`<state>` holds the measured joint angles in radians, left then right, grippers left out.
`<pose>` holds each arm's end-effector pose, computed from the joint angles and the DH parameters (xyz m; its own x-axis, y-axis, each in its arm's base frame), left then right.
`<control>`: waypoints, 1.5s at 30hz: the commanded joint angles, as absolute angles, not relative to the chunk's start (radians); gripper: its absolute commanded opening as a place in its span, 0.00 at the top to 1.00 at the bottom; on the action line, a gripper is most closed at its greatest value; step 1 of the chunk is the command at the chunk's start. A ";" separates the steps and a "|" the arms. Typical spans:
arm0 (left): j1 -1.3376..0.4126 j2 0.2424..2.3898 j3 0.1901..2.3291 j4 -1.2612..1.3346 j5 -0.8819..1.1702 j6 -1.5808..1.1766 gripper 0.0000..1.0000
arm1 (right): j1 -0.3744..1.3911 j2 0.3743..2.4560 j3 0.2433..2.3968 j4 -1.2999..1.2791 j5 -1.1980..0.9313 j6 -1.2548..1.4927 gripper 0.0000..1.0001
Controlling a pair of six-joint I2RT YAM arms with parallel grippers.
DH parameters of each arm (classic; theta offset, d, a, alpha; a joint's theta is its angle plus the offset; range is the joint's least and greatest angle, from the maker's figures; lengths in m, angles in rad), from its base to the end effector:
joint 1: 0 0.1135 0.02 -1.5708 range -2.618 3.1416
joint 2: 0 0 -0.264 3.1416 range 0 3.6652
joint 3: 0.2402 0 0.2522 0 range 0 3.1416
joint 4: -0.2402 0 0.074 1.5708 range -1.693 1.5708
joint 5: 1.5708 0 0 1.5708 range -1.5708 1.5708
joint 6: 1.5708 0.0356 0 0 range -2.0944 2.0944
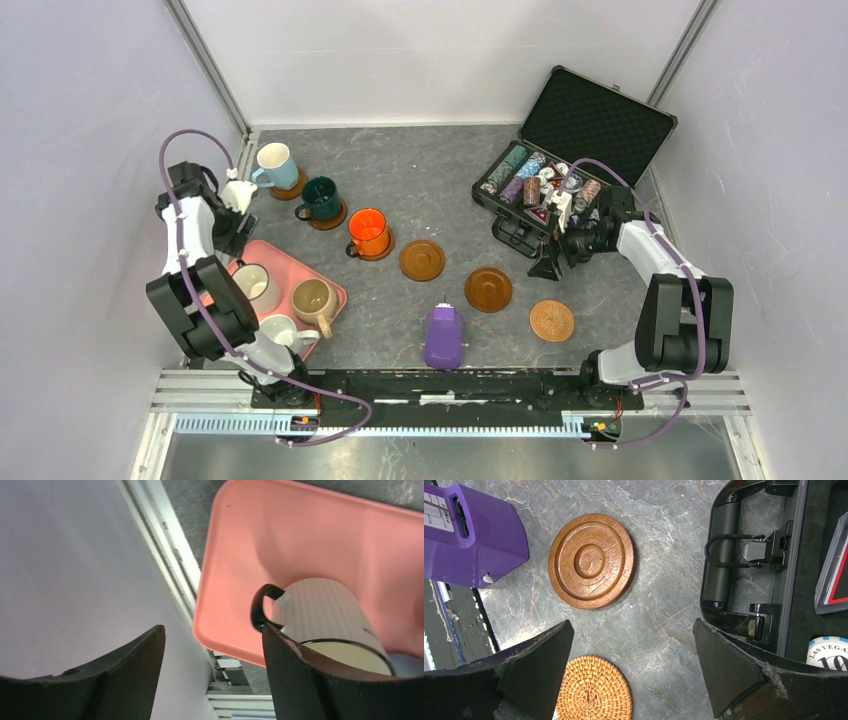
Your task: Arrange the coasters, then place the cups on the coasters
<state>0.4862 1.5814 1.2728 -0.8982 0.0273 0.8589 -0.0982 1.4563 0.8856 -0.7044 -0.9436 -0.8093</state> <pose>0.2776 0.1456 0.2578 -0.8869 0.3873 -0.2519 0.3260 0.9109 0.2529 0.2576 0.0036 0.2032 -0.5286 -0.3748 -0.7617 -0.8114 0.4869 0.3235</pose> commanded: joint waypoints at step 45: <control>0.823 1.505 1.274 -1.112 0.203 1.389 0.22 | -0.098 1.455 0.921 -0.742 -0.974 -0.830 0.02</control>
<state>0.7826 1.5402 1.2110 -0.9936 0.1436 1.1706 -0.0982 1.4563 0.8860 -0.7326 -0.9489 -0.8131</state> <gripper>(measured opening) 0.775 0.979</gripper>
